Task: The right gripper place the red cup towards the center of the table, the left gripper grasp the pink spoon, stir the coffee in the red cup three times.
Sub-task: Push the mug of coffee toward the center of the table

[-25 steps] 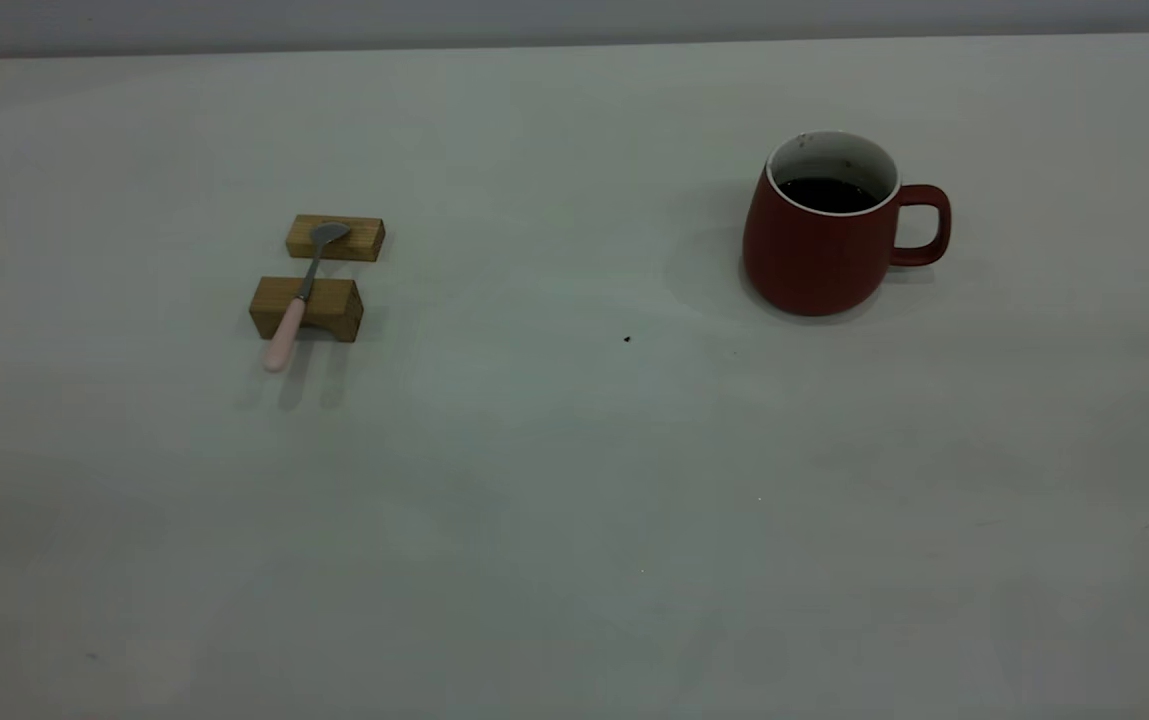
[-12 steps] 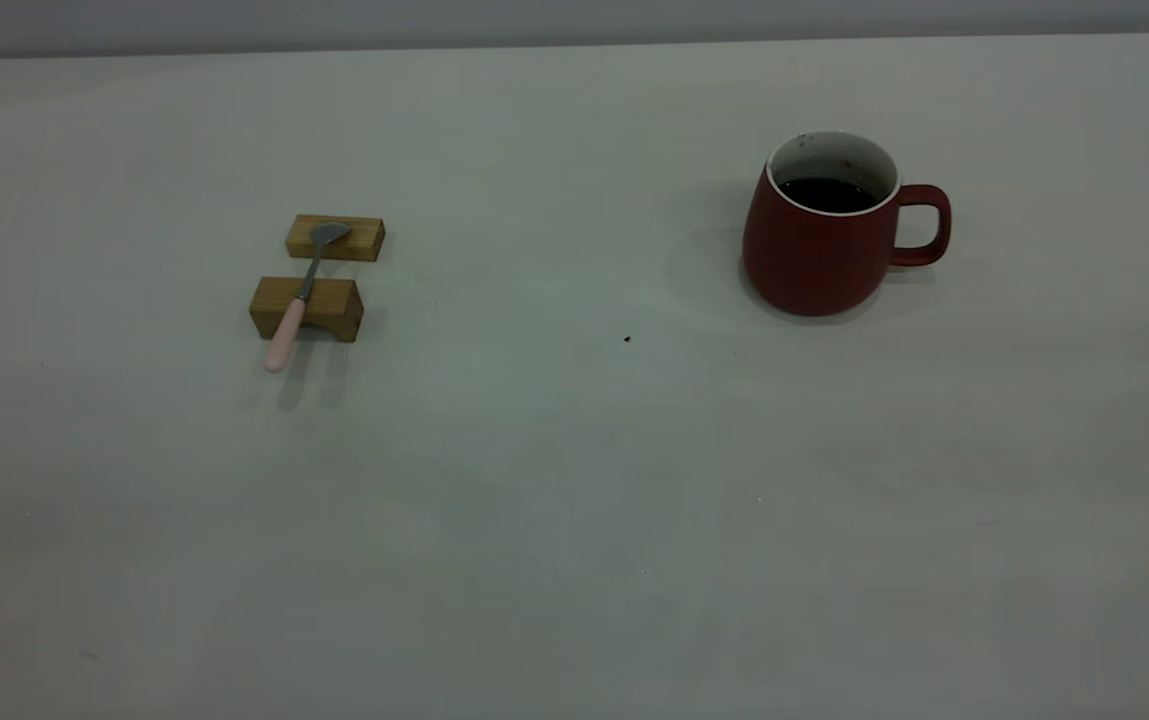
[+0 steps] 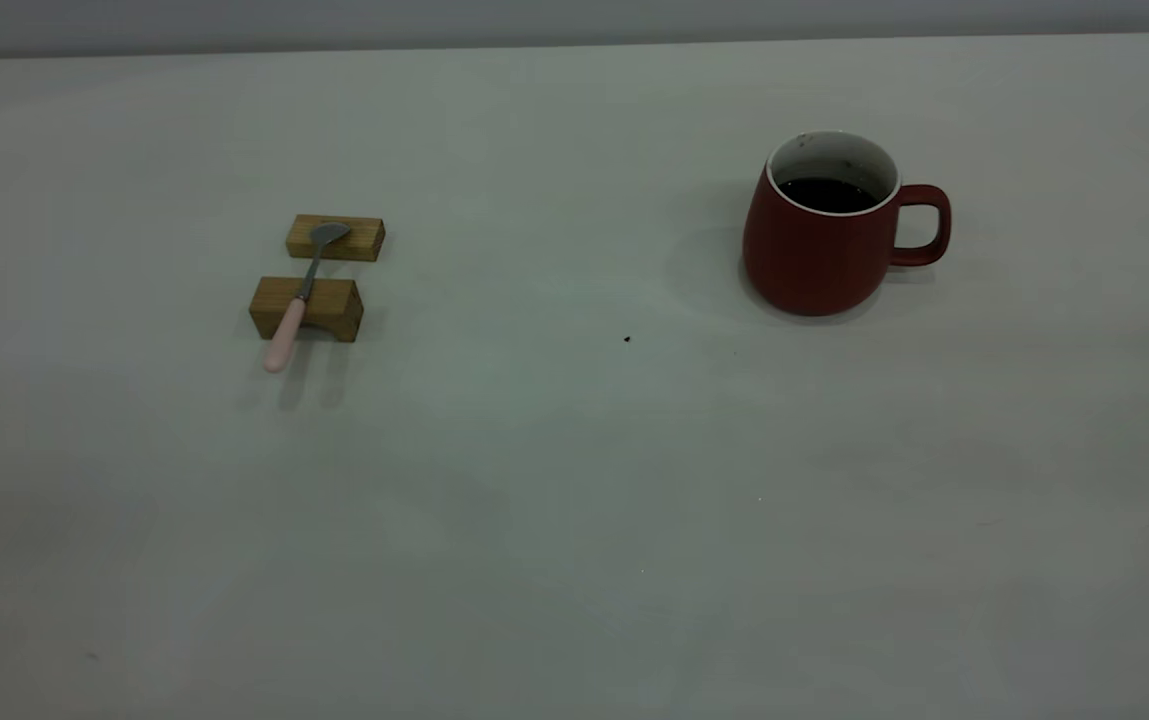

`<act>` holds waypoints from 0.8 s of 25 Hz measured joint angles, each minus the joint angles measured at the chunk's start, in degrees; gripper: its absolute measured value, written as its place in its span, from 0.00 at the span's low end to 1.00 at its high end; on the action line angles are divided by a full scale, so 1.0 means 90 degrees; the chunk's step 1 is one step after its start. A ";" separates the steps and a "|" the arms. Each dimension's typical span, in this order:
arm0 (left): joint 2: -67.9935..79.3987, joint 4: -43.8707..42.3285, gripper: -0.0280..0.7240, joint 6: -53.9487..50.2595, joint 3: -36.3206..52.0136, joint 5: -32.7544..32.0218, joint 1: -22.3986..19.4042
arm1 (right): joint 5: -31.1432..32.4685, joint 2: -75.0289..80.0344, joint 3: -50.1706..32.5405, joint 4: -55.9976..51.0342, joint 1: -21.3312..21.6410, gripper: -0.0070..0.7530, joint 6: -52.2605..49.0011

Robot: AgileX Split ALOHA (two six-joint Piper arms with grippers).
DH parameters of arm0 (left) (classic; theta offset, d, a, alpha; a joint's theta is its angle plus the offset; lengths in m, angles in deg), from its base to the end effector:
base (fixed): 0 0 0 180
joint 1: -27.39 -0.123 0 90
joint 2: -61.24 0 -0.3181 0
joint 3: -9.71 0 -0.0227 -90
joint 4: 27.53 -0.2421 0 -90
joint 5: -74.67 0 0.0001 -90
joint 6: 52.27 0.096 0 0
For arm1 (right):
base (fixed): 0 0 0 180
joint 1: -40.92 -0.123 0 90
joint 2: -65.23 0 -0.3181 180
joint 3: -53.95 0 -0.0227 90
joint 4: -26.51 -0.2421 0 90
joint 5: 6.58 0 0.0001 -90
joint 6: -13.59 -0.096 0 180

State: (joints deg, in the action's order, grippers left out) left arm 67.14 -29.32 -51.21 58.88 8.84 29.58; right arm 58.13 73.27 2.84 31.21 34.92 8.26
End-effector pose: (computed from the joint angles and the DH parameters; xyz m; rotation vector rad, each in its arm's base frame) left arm -0.0485 0.0046 0.2636 0.0563 2.1090 0.0259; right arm -0.0383 -0.0112 0.2578 -0.0078 2.1586 0.0138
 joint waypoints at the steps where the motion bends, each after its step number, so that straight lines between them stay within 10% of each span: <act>1: 0.0000 0.0000 0.58 0.0000 0.0000 0.0000 0.0000 | 0.0000 0.0000 0.0000 0.0000 0.0000 0.71 0.0000; 20: 0.0000 0.0000 0.58 0.0000 0.0000 0.0000 0.0000 | -0.0036 0.0660 0.0013 -0.0058 0.0000 0.75 0.0000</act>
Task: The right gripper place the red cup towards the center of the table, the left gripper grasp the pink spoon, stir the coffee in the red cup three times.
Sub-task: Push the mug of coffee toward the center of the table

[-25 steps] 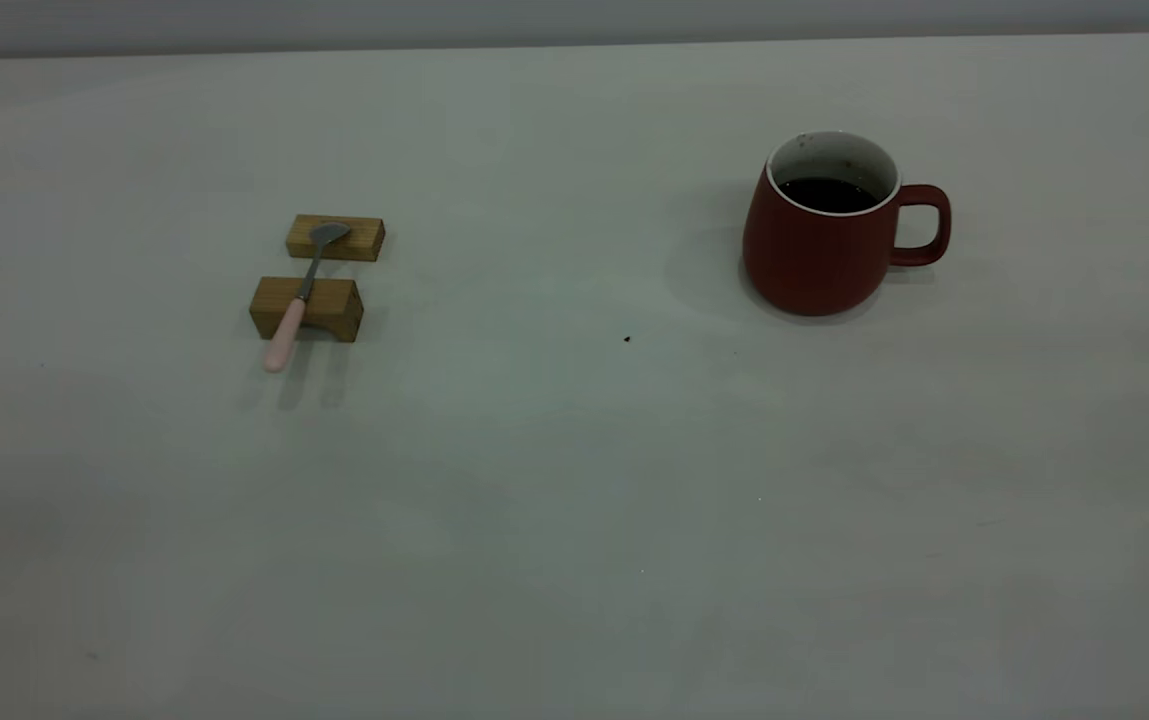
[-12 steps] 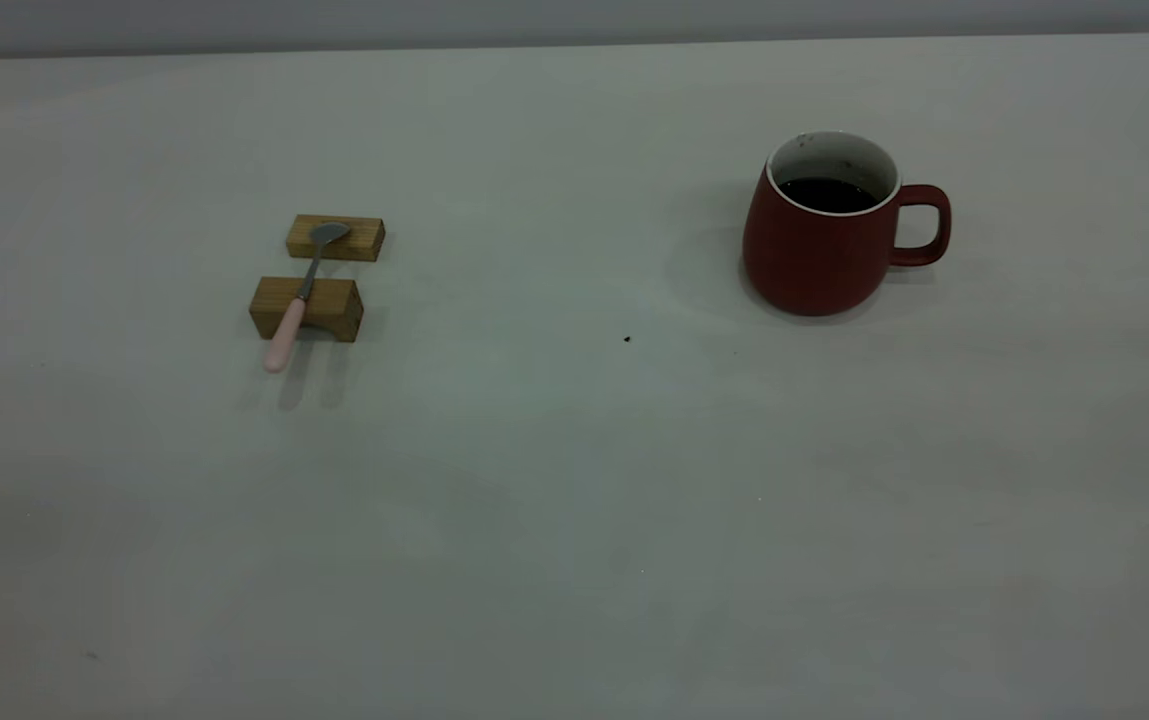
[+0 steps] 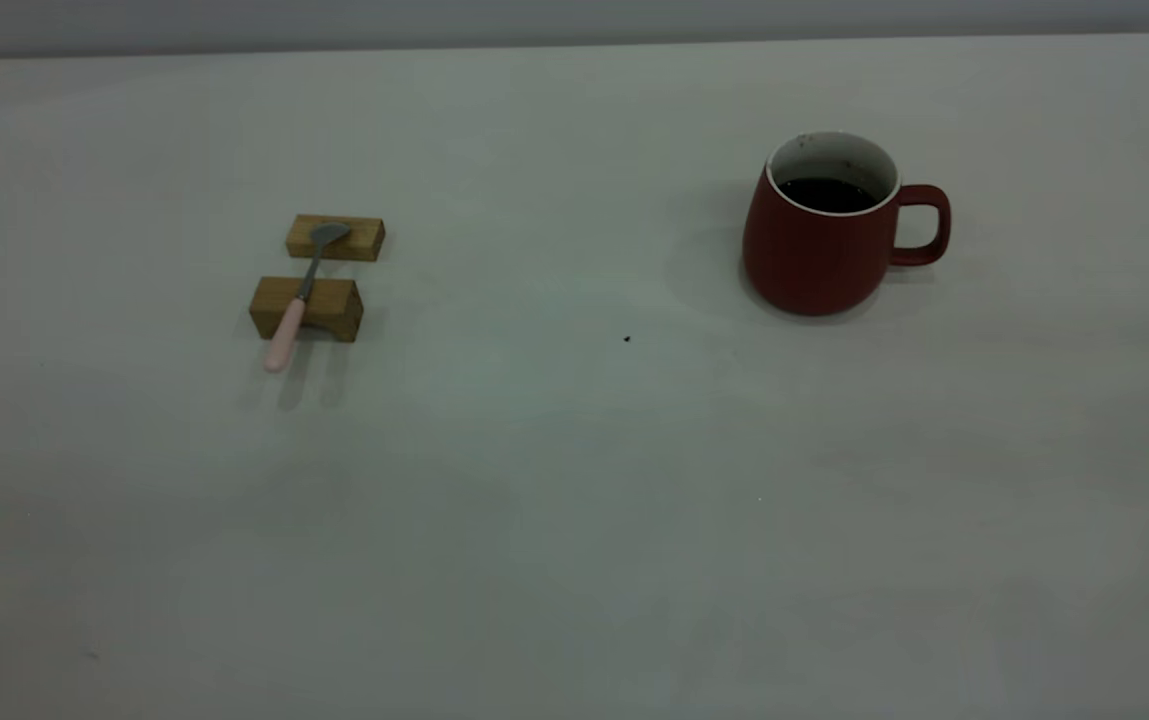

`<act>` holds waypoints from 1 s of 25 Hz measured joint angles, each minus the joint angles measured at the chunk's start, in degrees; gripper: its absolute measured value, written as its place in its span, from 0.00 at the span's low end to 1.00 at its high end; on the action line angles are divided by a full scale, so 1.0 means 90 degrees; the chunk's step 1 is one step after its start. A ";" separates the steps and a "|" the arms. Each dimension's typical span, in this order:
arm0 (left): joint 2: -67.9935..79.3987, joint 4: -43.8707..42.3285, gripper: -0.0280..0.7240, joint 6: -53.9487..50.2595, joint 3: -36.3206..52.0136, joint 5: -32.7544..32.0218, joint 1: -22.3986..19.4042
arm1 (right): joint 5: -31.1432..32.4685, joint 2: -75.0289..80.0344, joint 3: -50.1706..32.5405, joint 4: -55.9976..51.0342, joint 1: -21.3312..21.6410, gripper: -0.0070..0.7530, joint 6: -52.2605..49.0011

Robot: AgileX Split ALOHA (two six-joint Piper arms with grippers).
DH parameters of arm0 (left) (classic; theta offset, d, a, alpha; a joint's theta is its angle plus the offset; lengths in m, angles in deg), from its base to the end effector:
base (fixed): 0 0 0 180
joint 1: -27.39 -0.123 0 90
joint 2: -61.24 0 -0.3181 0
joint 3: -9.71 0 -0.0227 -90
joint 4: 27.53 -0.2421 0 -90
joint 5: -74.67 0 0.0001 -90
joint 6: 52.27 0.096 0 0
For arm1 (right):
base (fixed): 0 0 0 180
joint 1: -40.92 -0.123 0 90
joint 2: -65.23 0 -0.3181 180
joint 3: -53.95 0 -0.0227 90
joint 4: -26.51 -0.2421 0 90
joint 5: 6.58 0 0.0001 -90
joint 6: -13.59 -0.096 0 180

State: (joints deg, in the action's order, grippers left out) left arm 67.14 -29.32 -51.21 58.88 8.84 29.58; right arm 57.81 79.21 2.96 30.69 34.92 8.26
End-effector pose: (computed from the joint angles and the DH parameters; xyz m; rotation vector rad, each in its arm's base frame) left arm -0.0485 0.0046 0.2636 0.0563 2.1090 0.0259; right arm -0.0241 -0.0089 0.2621 -0.0136 2.2550 0.0147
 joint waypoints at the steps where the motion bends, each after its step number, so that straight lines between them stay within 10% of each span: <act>1: 0.0000 0.0000 0.58 0.0000 0.0000 0.0000 0.0000 | -0.0074 0.0345 0.0039 0.0000 0.0000 0.78 0.0000; 11: 0.0000 0.0000 0.58 0.0000 0.0000 0.0000 0.0000 | -0.2631 0.4641 0.0946 -0.0052 0.0000 0.83 0.0898; 25: 0.0000 0.0000 0.58 0.0000 0.0000 0.0000 0.0000 | -0.3743 0.9502 0.3024 -0.0733 0.0000 0.79 0.3436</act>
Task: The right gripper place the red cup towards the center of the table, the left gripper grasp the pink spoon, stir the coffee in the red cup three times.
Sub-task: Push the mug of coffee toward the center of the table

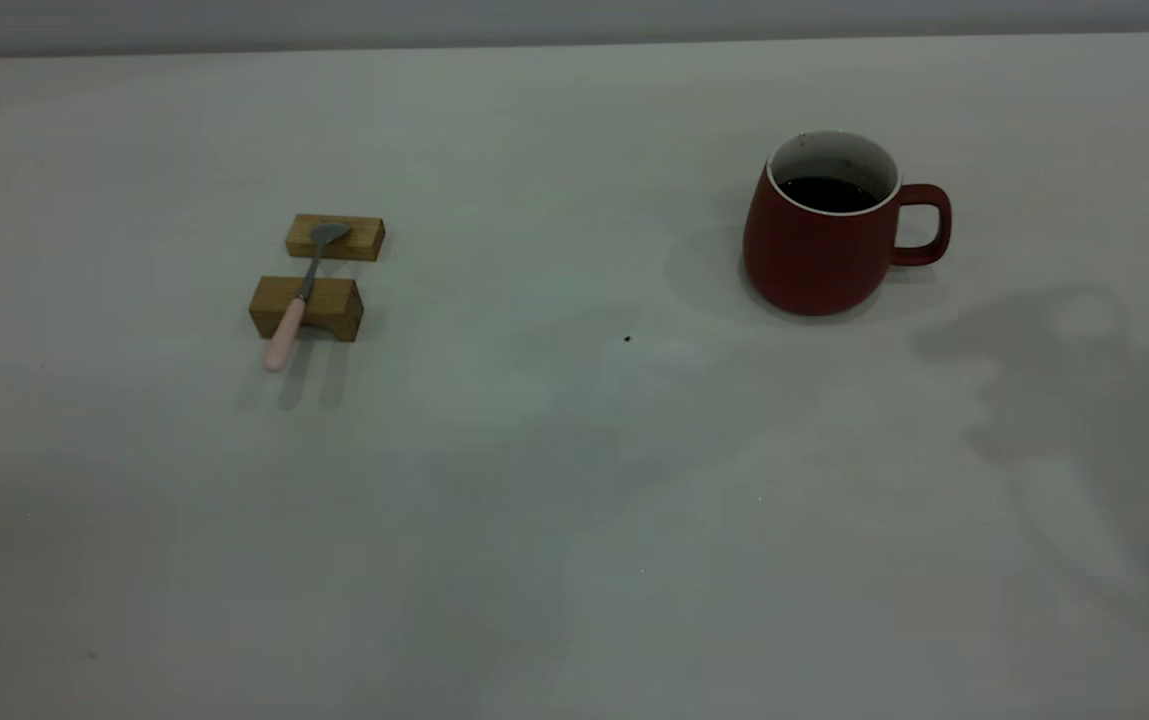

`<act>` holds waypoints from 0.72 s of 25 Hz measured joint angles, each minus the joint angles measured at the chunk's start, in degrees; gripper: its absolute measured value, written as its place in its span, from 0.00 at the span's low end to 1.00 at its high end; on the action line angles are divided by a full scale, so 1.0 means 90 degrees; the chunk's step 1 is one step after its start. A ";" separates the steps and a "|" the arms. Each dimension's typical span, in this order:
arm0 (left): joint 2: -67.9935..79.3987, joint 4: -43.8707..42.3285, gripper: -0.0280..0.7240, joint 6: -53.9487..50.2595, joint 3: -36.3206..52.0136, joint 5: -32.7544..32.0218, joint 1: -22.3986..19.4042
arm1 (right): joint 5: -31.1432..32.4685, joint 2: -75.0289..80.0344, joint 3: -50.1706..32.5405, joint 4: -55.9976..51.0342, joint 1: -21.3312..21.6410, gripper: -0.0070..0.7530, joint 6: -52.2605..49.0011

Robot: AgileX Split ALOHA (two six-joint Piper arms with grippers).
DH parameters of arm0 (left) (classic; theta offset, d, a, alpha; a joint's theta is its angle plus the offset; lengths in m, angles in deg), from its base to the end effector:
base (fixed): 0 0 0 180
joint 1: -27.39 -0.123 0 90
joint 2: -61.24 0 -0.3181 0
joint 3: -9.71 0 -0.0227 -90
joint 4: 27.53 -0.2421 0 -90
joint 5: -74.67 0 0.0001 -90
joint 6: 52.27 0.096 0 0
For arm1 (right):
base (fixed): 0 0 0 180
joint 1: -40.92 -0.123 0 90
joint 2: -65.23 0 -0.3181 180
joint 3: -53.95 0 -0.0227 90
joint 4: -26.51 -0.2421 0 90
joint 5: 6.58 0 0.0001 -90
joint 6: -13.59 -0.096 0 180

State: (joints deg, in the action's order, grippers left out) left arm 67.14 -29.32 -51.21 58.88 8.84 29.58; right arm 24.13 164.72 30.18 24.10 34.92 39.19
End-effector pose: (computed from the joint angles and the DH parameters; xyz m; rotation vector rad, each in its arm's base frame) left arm -0.0485 0.0046 0.2636 0.0563 2.1090 0.0259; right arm 0.3075 0.0344 0.2367 -0.6915 2.5978 -0.0662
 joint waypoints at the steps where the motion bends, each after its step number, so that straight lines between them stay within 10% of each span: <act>1: 0.0000 0.0000 0.58 0.0000 0.0000 0.0000 0.0000 | -0.0195 0.0230 0.0031 -0.0097 0.0000 0.79 0.0338; 9: 0.0000 0.0000 0.58 0.0000 0.0000 0.0000 0.0000 | -0.2076 0.1849 0.0183 -0.1016 0.0000 0.79 0.3288; 18: 0.0000 0.0000 0.58 0.0000 0.0000 0.0000 0.0000 | -0.1185 0.2887 0.1199 -0.2811 0.0110 0.74 0.5090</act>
State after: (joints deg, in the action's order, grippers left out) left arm 67.14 -29.32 -51.21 58.88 8.84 29.58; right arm 13.46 190.70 40.97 -1.21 35.91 85.00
